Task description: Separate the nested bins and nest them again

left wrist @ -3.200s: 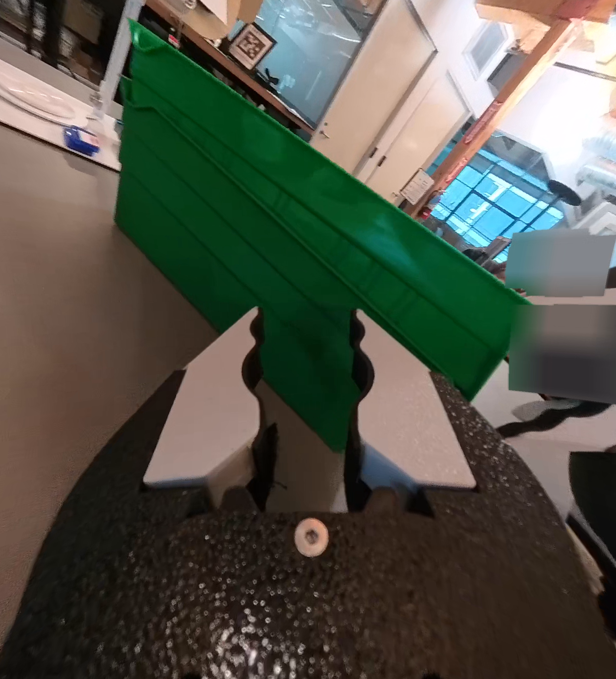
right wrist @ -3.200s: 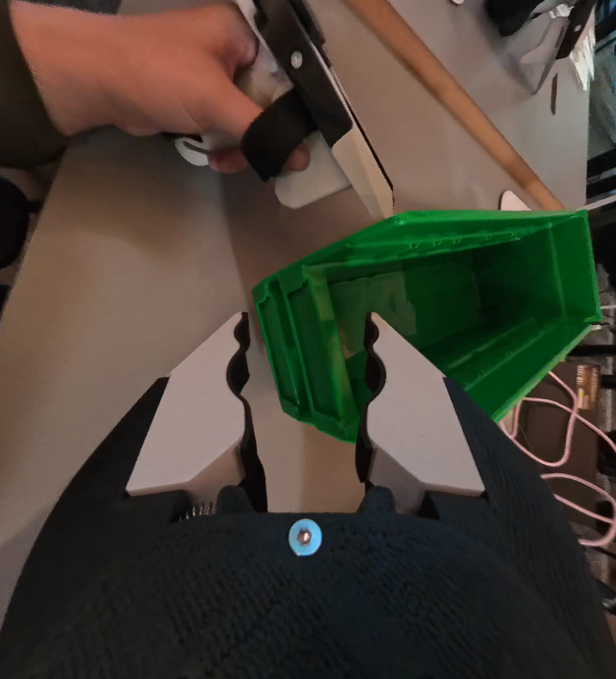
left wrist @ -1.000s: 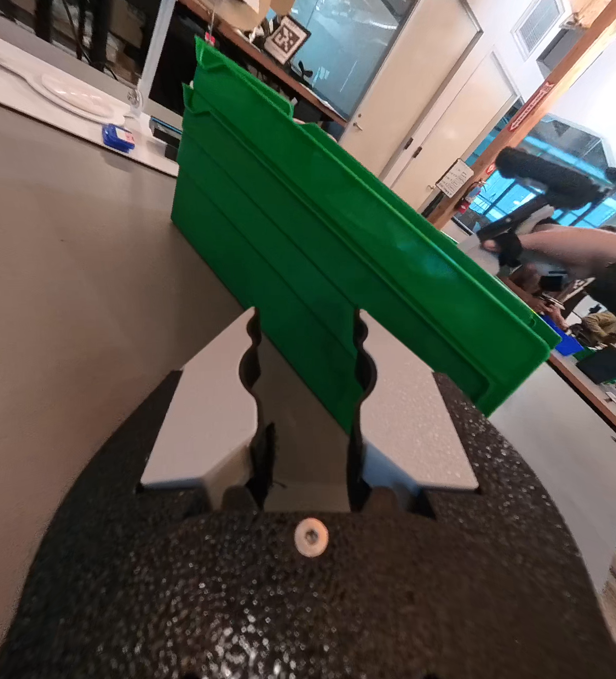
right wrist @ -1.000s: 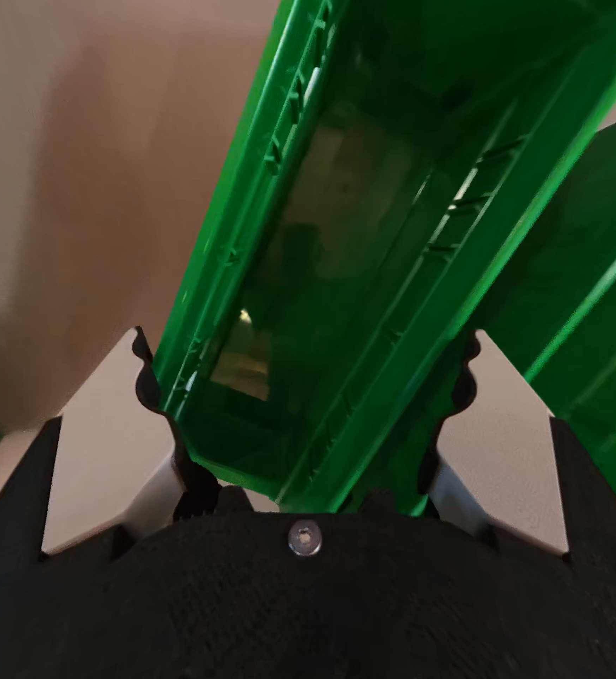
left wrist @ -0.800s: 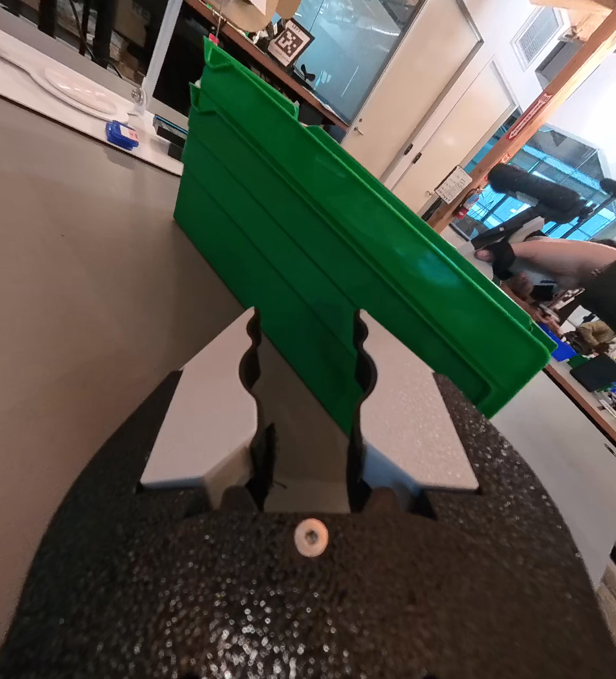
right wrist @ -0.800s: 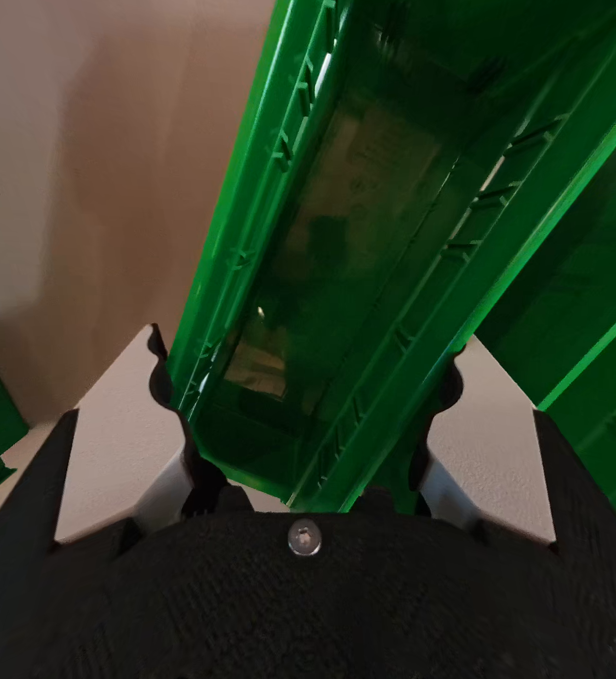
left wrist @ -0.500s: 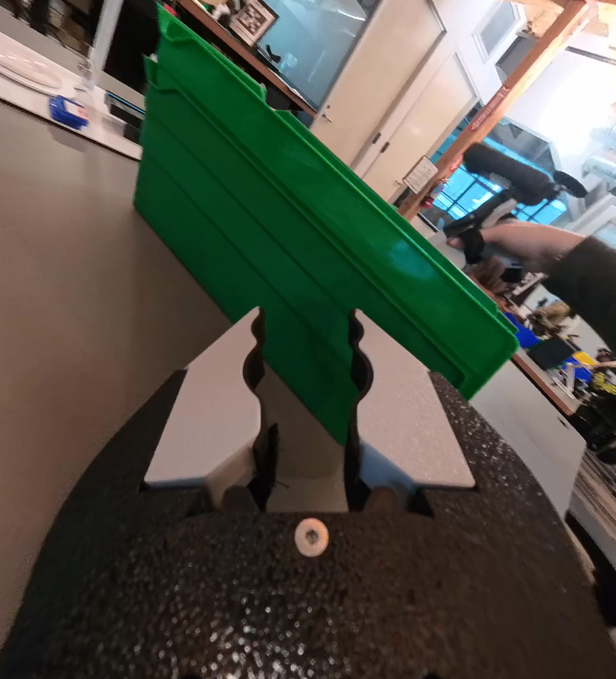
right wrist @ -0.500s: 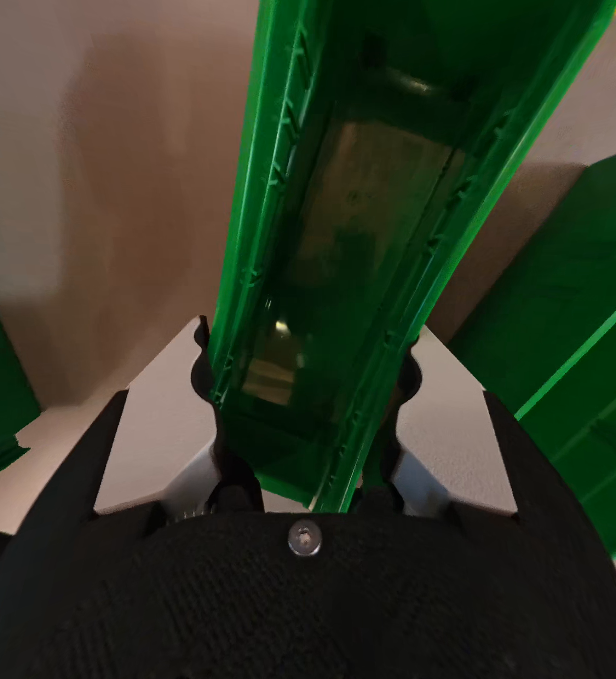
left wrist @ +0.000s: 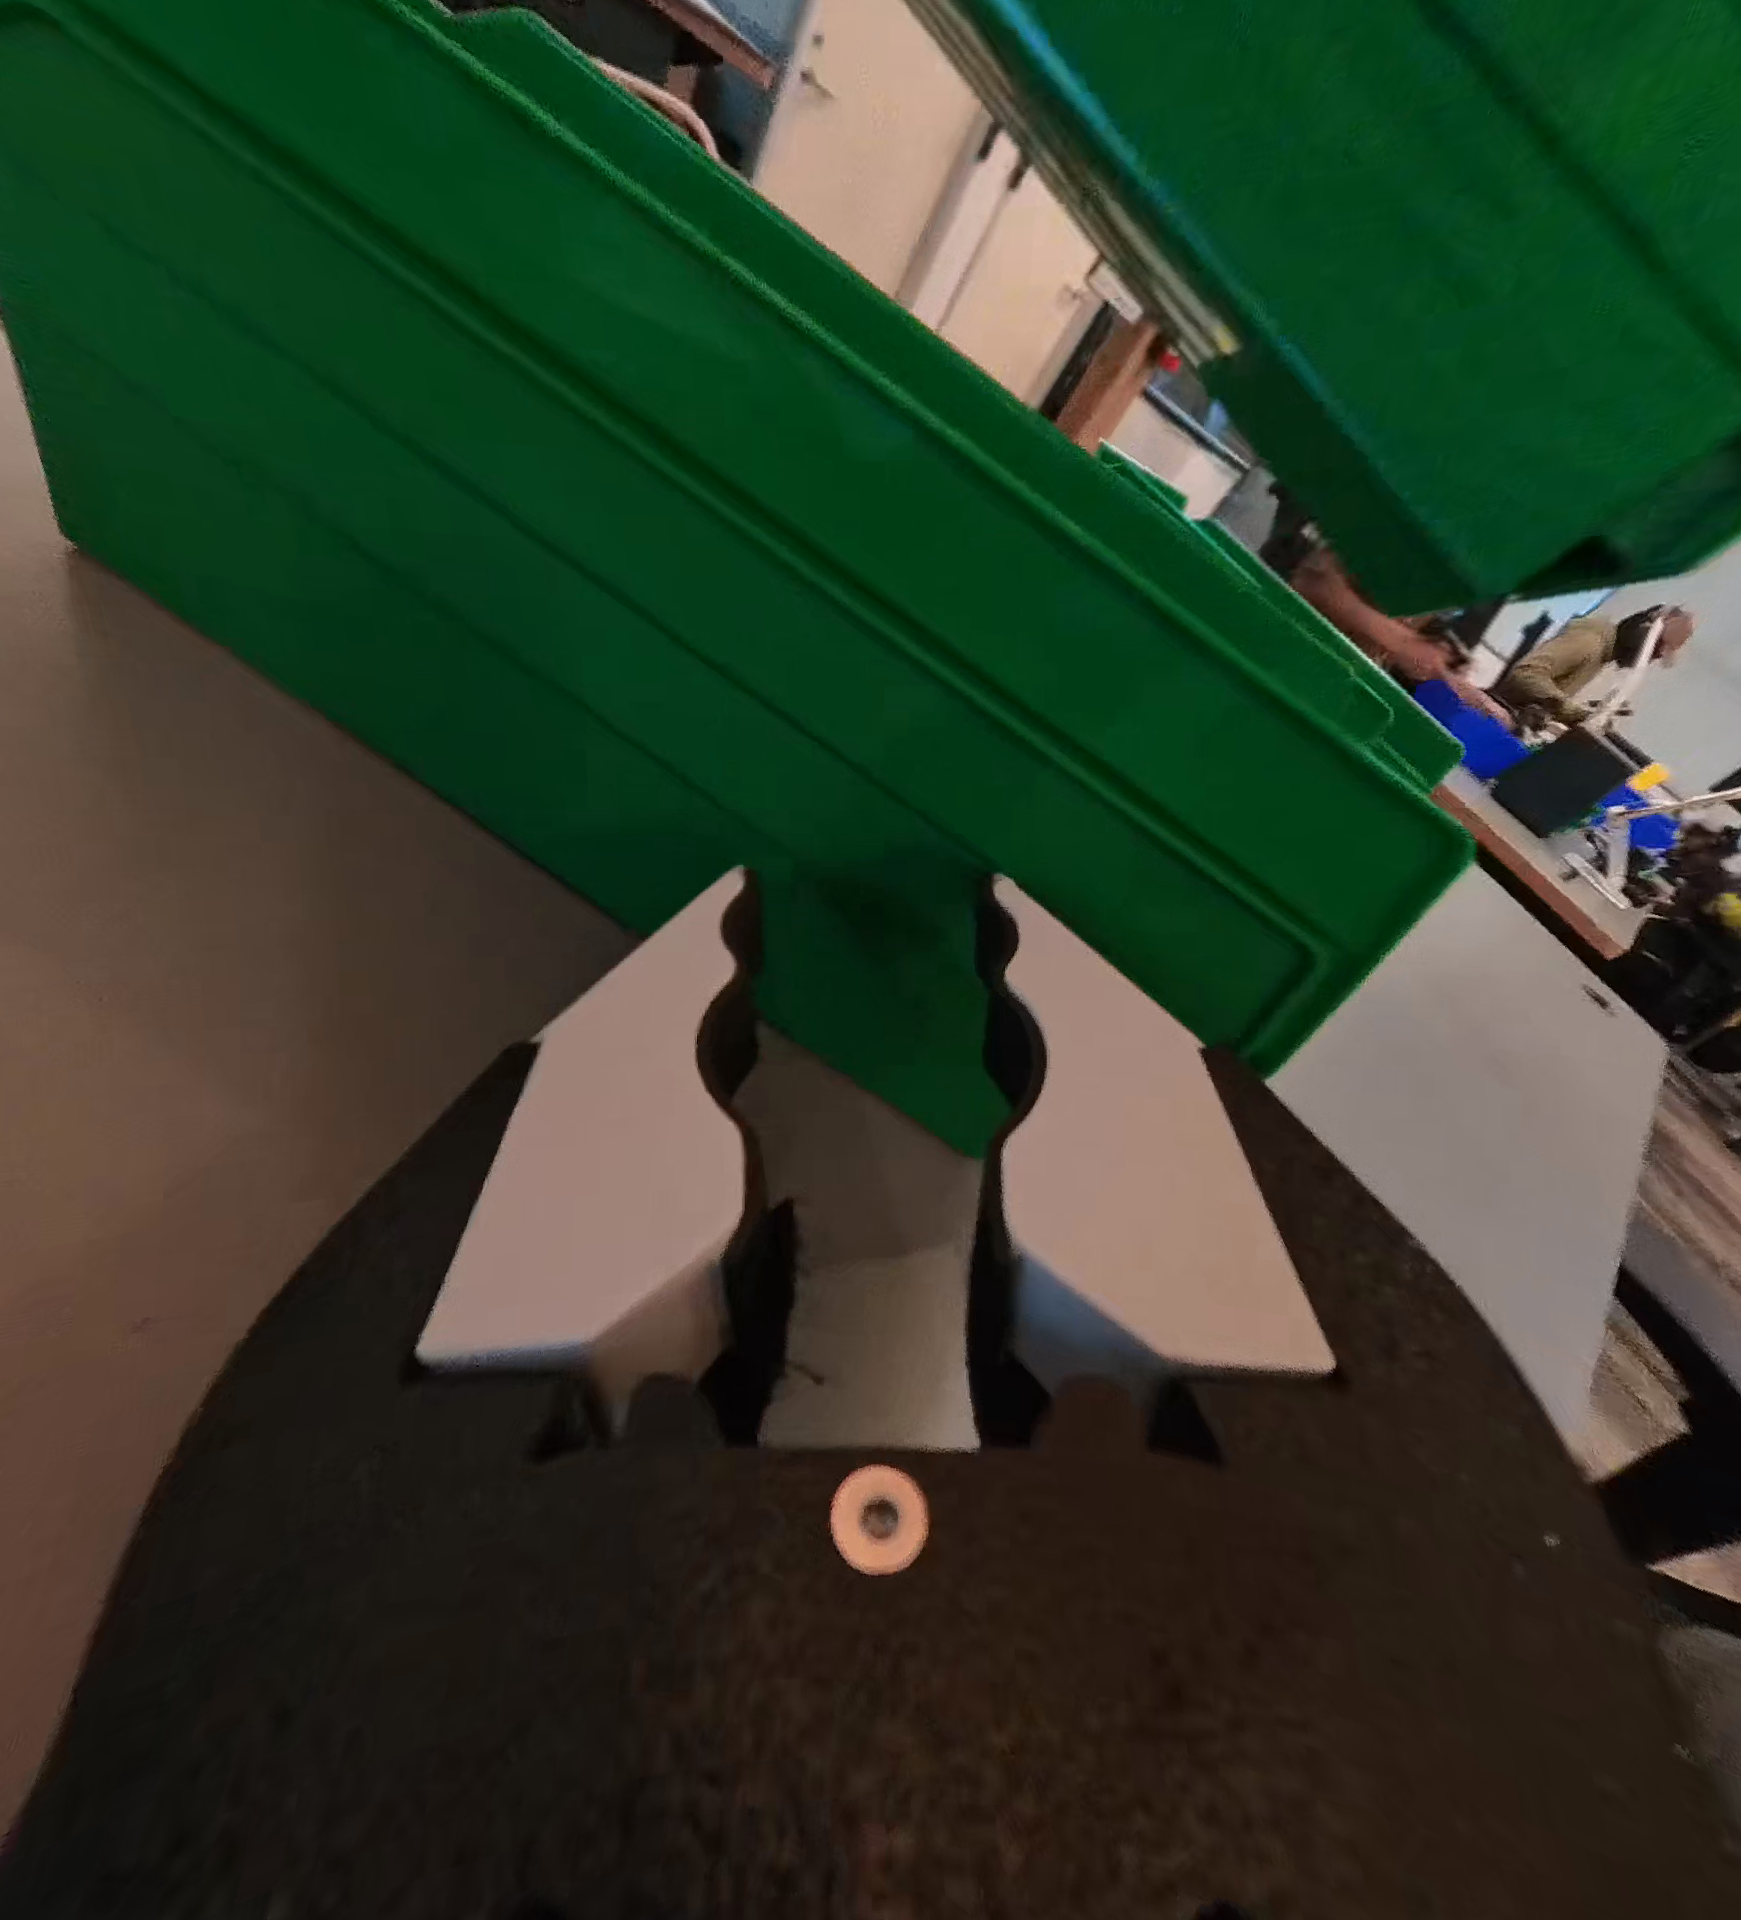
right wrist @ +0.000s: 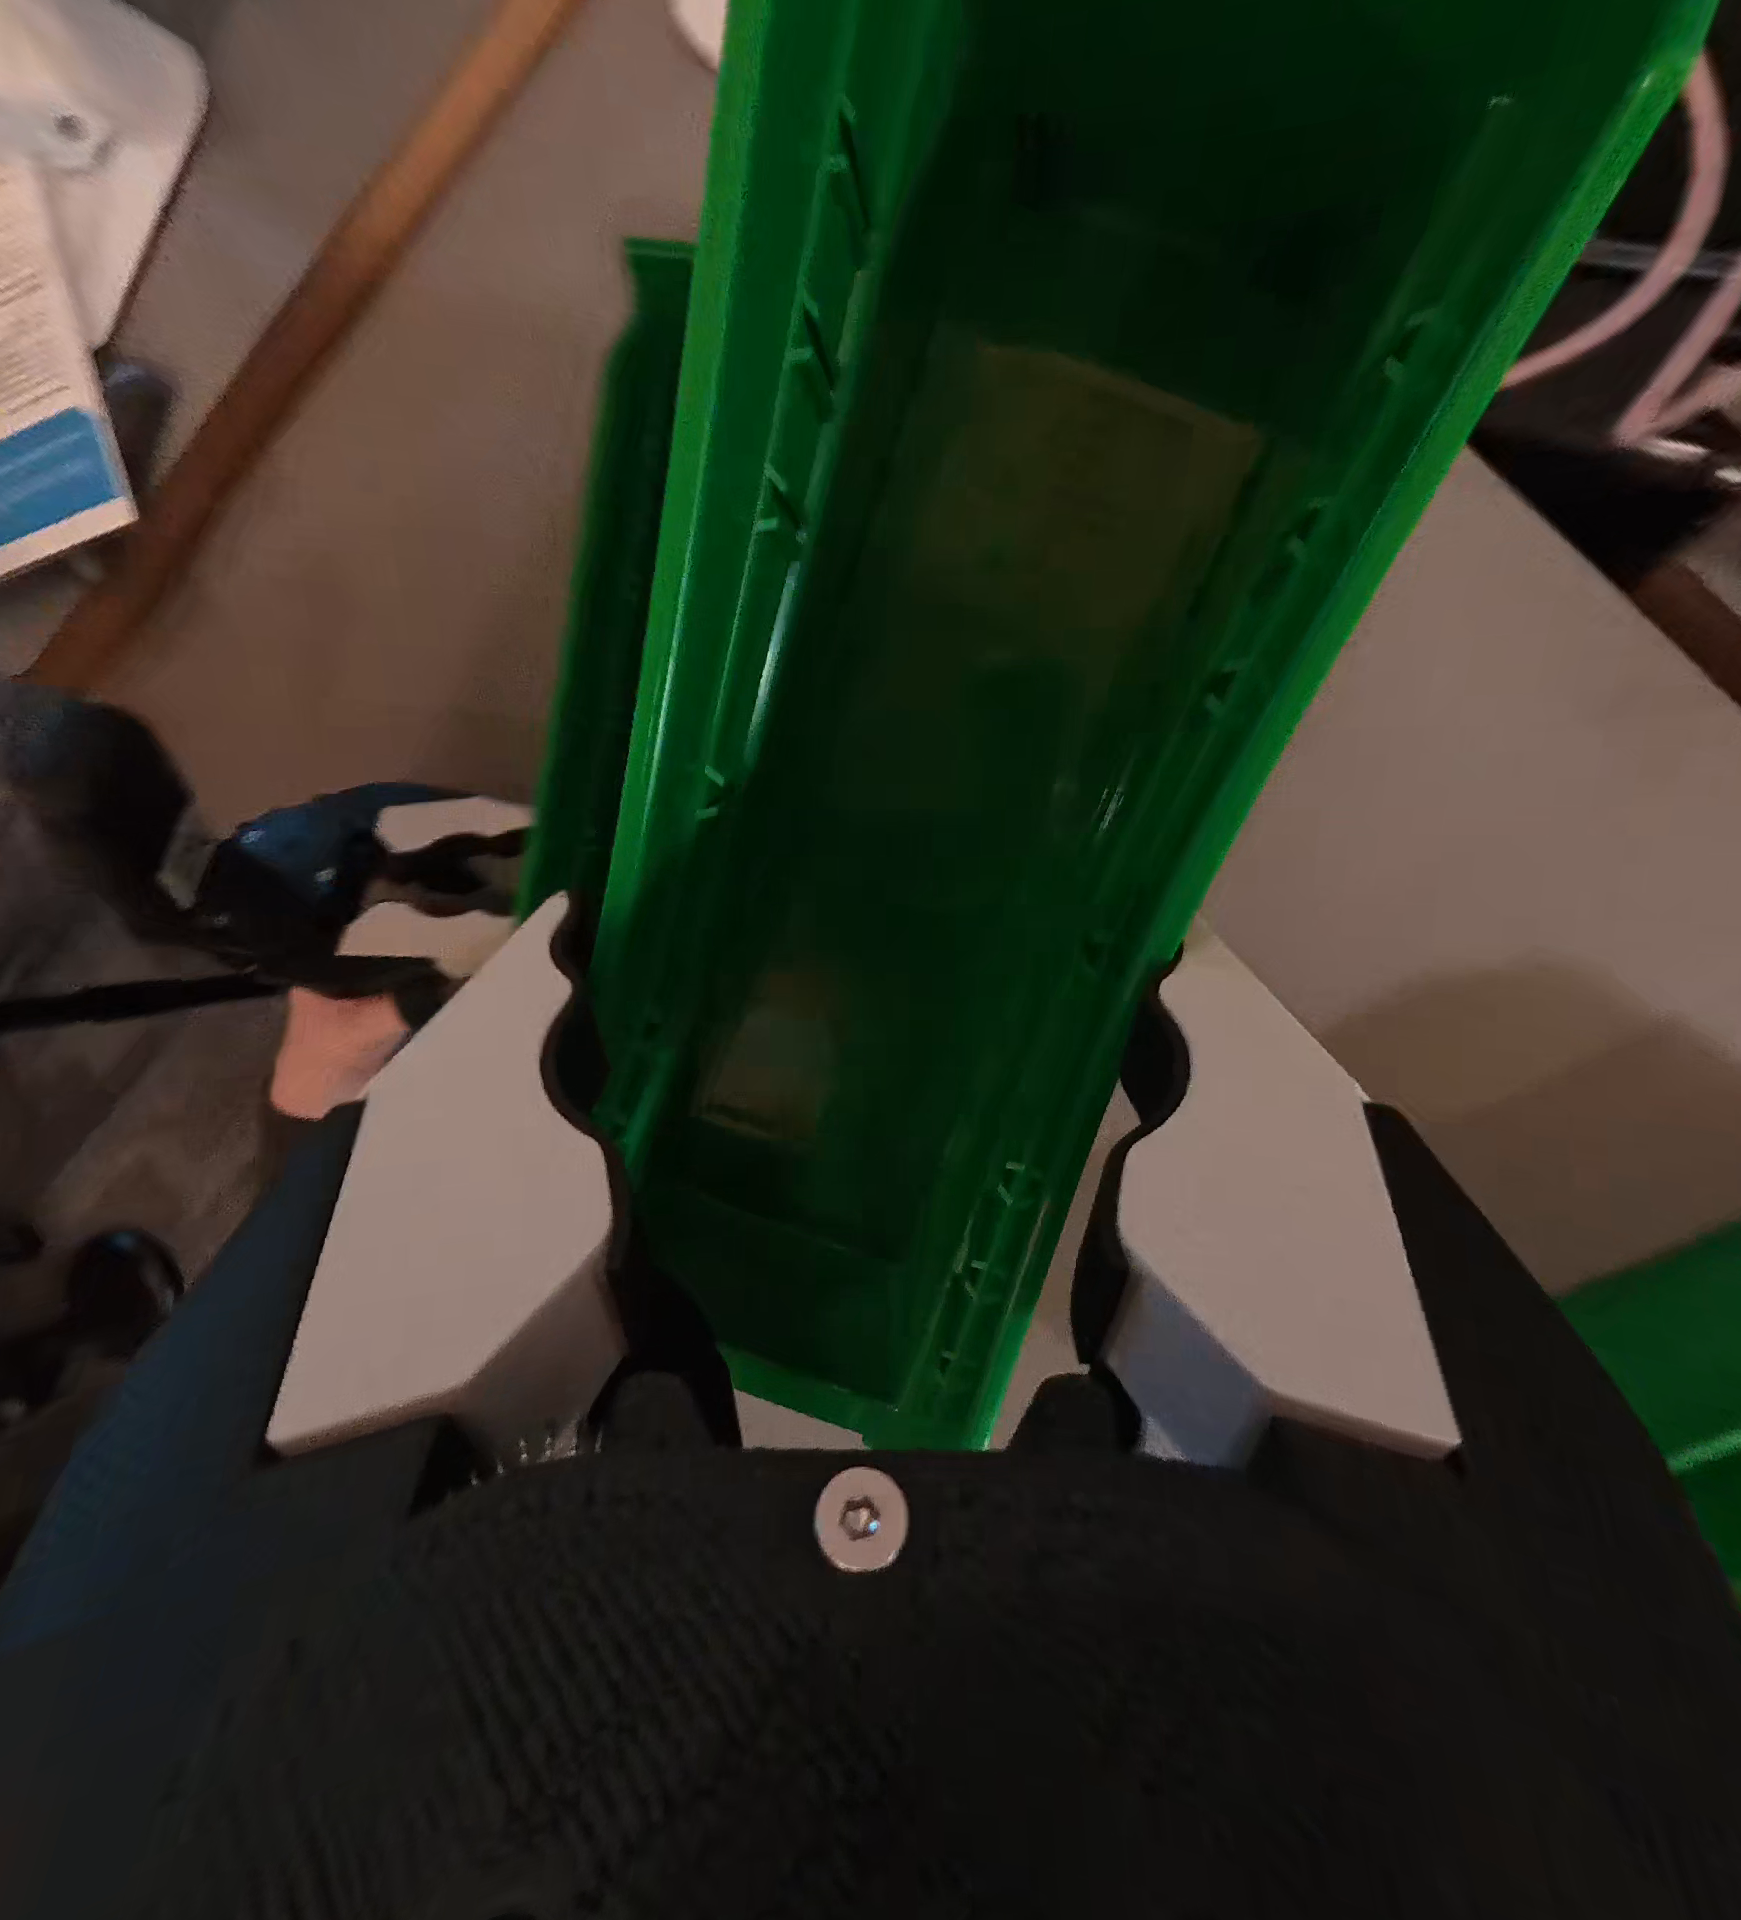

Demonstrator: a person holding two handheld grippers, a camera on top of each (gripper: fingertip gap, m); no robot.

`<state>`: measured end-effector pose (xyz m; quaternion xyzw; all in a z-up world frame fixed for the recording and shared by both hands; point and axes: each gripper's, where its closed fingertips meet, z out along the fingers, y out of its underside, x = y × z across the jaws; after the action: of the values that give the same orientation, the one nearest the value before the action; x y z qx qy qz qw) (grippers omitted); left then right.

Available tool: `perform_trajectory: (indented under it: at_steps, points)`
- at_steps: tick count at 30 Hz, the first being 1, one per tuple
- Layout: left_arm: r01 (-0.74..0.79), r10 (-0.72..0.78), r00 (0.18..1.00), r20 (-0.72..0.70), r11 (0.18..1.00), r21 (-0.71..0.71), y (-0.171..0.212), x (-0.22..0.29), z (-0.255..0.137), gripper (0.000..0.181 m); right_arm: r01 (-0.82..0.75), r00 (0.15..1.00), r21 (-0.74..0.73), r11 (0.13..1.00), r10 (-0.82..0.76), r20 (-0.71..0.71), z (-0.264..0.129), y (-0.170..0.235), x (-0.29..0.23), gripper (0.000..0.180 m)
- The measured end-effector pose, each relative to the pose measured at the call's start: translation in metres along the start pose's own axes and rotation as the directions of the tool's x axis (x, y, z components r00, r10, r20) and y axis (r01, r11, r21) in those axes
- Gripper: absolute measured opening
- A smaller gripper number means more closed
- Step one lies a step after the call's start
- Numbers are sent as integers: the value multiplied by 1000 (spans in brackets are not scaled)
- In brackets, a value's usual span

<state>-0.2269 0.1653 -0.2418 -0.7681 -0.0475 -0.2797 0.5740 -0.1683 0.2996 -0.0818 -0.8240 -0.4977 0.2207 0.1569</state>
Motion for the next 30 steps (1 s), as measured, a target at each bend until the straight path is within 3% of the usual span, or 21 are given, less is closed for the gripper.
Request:
perform_trajectory:
  at_steps: [4,9,30]
  points:
    - [24,-25,1000,13,996,82,-13,-6,-10,40,83,994,-55,995,-79,76,15,-6,-53,103]
    - [66,-71,997,24,986,151,-22,-16,-25,40,123,992,-98,988,-119,47,47,-9,-77,104]
    - [107,-111,994,18,980,166,-23,-21,-26,40,118,993,-154,981,-119,4,109,6,-70,106]
